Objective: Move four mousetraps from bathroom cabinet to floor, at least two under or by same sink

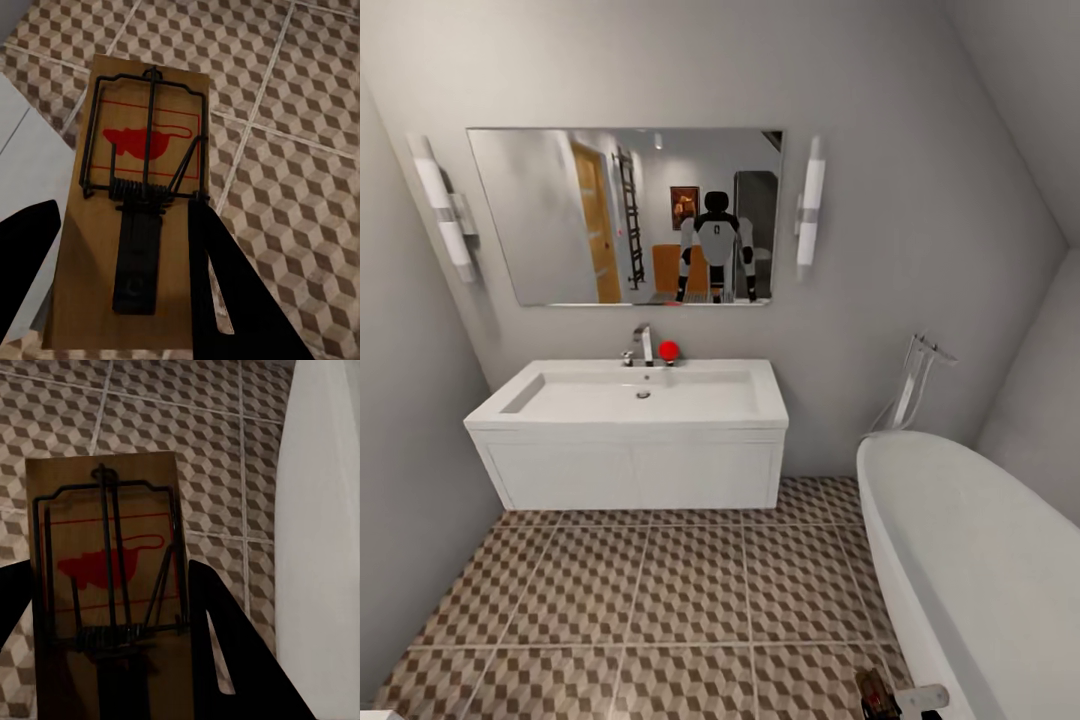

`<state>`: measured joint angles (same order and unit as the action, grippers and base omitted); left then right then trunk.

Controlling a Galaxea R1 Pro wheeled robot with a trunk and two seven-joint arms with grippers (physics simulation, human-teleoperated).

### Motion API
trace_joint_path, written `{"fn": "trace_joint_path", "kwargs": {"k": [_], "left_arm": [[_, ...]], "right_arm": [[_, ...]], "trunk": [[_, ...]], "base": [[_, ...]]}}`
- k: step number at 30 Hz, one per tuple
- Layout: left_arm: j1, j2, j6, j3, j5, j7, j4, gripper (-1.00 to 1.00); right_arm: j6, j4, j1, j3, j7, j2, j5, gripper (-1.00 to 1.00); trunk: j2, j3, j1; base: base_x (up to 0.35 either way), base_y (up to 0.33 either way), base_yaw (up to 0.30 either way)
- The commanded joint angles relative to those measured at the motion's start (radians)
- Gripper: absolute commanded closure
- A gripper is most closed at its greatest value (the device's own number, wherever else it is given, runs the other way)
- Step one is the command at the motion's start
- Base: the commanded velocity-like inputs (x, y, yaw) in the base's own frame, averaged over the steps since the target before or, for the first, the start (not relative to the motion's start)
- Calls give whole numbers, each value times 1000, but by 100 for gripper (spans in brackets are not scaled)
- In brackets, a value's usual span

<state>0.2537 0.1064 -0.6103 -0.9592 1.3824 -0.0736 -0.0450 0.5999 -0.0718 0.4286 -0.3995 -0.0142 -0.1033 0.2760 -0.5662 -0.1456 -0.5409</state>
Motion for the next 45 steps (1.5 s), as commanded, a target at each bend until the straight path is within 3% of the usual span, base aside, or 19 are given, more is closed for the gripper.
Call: {"fn": "trace_joint_path", "kwargs": {"k": [1,17,32,45], "left_arm": [[1,-1,-2,-6,10,-8,-3,100],[1,-1,-2,-6,10,-8,-3,100],[1,-1,-3,-6,10,-8,-3,100],[1,-1,-9,-6,10,-8,-3,100]], "right_arm": [[5,-3,1,-9,2,1,9,100],[5,-3,1,-9,2,1,9,100],[7,-3,1,-9,2,1,10,100],[7,-3,2,-9,2,1,11,100]], "trunk": [[-1,-2,-1],[-1,-2,-1],[-1,-2,-1],[-1,-2,-1]], "base": [[326,0,0],[326,5,0],[308,170,0],[75,25,0]]}}
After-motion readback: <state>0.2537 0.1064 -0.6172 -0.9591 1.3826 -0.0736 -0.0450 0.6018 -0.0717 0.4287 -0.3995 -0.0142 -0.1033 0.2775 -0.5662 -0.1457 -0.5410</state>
